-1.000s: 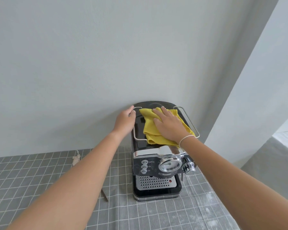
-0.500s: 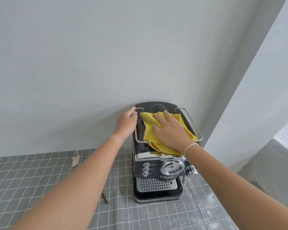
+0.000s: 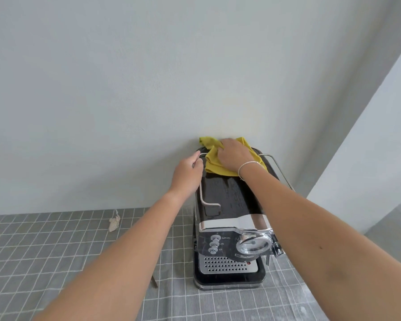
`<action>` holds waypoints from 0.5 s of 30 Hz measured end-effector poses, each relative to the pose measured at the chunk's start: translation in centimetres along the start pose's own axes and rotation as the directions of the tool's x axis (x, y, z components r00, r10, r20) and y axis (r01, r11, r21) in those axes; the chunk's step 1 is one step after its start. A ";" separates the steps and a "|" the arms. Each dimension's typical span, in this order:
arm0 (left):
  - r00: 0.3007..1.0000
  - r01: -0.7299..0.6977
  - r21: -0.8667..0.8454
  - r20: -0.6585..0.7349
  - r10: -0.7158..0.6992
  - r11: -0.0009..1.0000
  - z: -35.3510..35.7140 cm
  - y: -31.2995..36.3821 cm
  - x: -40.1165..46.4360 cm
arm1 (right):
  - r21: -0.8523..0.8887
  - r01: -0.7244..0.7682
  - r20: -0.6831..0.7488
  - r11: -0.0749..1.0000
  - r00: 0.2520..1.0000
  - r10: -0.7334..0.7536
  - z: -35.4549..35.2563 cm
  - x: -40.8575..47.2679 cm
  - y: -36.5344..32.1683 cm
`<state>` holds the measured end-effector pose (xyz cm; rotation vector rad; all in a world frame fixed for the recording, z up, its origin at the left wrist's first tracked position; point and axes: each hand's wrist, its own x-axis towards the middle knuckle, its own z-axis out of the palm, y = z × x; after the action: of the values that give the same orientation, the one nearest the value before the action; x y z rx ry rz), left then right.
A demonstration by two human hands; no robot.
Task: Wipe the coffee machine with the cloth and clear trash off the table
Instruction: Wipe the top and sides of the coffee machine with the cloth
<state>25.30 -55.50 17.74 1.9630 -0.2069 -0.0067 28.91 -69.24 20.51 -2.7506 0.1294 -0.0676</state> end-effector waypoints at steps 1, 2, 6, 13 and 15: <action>1.000 -0.001 0.000 -0.003 0.001 1.000 0.0 -0.1 0.0 | -0.007 0.030 0.023 1.000 0.999 -0.030 0.0 -0.1 0.0; 1.000 -0.005 0.005 -0.003 0.005 1.000 0.0 -0.2 0.0 | -0.015 0.061 0.040 0.998 0.997 -0.060 -0.1 -0.3 -0.1; 1.000 -0.006 0.008 -0.002 0.006 1.000 0.0 -0.1 0.1 | -0.024 0.056 0.042 0.998 0.998 -0.055 -0.3 0.1 0.4; 1.000 -0.004 0.015 0.001 0.004 1.000 -0.1 0.1 -0.3 | -0.019 -0.158 -0.035 0.987 0.987 0.157 0.3 -0.2 0.9; 1.000 -0.006 0.008 0.000 0.006 1.000 -0.2 0.1 -0.3 | -0.038 -0.140 -0.054 0.989 0.989 0.138 0.5 -1.2 1.1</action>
<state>24.96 -55.35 17.87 1.9705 -0.2129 -0.0020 27.69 -69.97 19.55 -2.7733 0.3395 -0.0992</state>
